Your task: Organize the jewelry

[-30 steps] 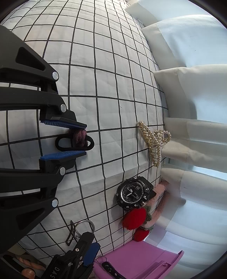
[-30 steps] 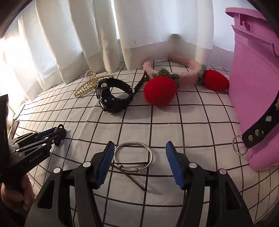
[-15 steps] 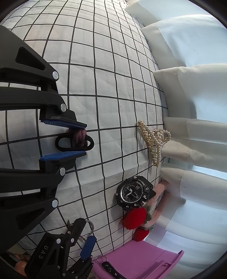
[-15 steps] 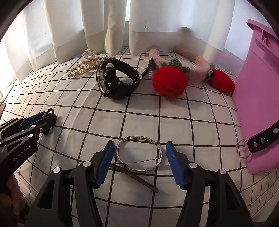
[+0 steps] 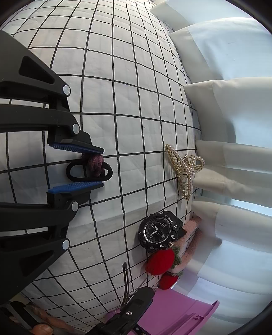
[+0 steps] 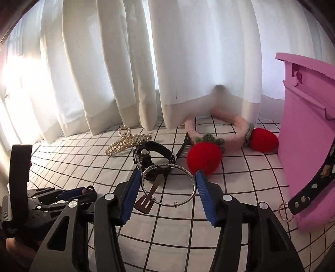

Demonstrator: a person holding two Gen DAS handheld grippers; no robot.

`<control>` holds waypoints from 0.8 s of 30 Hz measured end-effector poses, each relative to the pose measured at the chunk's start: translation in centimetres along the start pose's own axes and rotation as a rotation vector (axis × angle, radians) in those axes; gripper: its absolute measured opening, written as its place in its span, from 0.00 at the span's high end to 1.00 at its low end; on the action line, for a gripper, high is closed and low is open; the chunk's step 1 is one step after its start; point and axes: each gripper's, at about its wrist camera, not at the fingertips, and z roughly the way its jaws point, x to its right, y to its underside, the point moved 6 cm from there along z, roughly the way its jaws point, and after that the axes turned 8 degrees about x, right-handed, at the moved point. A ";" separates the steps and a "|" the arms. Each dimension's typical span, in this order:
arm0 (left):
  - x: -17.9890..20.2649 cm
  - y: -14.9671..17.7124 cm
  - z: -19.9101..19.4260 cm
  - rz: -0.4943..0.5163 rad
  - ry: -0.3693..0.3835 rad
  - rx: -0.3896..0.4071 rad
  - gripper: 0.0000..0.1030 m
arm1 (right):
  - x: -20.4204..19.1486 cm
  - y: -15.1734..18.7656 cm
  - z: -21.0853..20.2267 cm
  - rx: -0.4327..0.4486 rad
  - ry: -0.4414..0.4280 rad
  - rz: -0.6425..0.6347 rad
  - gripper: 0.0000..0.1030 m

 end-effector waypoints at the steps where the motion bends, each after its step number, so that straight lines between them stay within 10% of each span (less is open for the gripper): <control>1: -0.1 0.0 0.0 -0.001 0.003 0.001 0.75 | -0.1 -0.3 -0.3 0.015 -0.001 0.002 0.49; 5: 0.0 0.0 0.0 0.004 0.002 0.003 0.75 | -0.2 -1.1 -0.7 0.053 -0.075 0.060 0.49; 17: -0.1 0.0 0.1 -0.008 0.014 -0.005 0.75 | 0.8 2.8 1.5 -0.257 0.027 0.030 0.49; 24: 0.9 -1.6 -1.6 0.009 0.044 0.020 0.75 | -0.1 0.7 -0.9 -0.176 -0.008 0.050 0.49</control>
